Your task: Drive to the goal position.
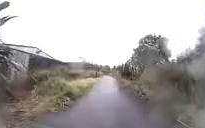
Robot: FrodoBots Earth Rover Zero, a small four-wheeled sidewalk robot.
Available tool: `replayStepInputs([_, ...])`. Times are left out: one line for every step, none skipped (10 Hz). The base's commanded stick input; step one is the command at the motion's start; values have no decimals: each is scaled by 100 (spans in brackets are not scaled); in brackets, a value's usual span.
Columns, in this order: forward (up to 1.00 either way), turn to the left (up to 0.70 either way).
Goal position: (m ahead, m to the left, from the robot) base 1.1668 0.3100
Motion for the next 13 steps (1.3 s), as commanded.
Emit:
replayStepInputs([85, 0])
replayStepInputs([85, 0])
replayStepInputs([85, 0])
replayStepInputs([85, 0])
replayStepInputs([85, 0])
replayStepInputs([85, 0])
replayStepInputs([85, 0])
replayStepInputs([85, 0])
replayStepInputs([85, 0])
replayStepInputs([85, 0])
replayStepInputs([85, 0])
replayStepInputs([85, 0])
replayStepInputs([85, 0])
